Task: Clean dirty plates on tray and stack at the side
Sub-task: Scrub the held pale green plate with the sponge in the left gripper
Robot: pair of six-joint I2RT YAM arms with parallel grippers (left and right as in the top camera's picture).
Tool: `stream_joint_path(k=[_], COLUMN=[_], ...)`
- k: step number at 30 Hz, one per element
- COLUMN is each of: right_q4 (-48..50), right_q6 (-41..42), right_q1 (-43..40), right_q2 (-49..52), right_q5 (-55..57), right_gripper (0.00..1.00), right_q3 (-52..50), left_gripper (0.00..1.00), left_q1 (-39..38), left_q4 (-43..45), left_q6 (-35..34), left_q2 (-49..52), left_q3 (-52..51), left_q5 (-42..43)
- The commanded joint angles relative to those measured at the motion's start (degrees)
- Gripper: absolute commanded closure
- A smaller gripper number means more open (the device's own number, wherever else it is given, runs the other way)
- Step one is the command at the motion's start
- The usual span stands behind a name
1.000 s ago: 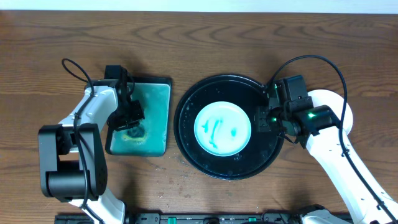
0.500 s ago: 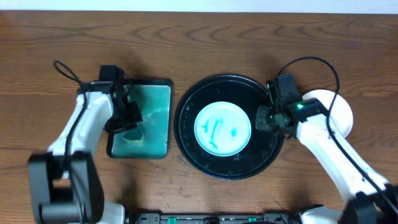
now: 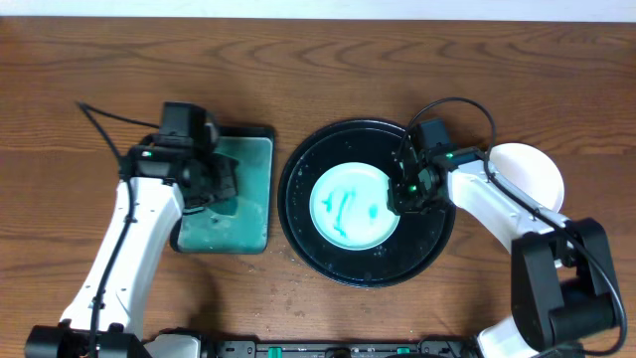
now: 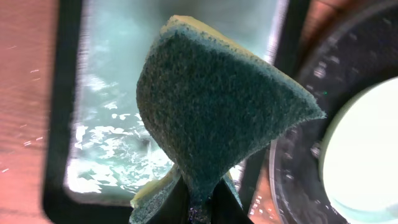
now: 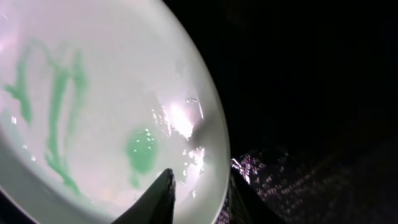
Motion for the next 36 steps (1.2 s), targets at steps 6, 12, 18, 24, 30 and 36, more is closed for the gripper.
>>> stream_joint_path(k=[6,12,18,24,30,36], right_q4=[-0.02,-0.11,-0.26,-0.35,-0.35,-0.72], right_q6=[-1.18,-1.14,-0.09,1.20,1.18,1.18], right_q1=[2.69,2.89,2.89,2.89,2.89,2.95], right_q2=[5.22,5.20,5.20,5.20,5.20,5.20], right_q5=[-1.90,-1.88,-1.86,-1.88,-1.86,-1.88], right_gripper=[0.99,0.99,0.99,0.99,0.99,0.99], right_q3=[0.22,0.22,0.22,0.22,0.22,0.22], left_gripper=[0.93,0.93,0.93,0.93,0.93,0.93], left_q1=[-8.68,-17.42,-26.38,-31.26,-32.09,-32.11], left_q4=[4.39,14.82,25.94,33.22,33.90,23.10], left_q6=[-4.46,-12.63,-20.94,-27.23,-27.43,-26.69], left_q2=[-0.24,3.37,13.18,22.12,28.09,30.16], left_q3=[-0.02,-0.07,-0.07,-0.07,-0.07,-0.02], left_q5=[3.85,14.40,22.49,23.52,19.63,-2.03])
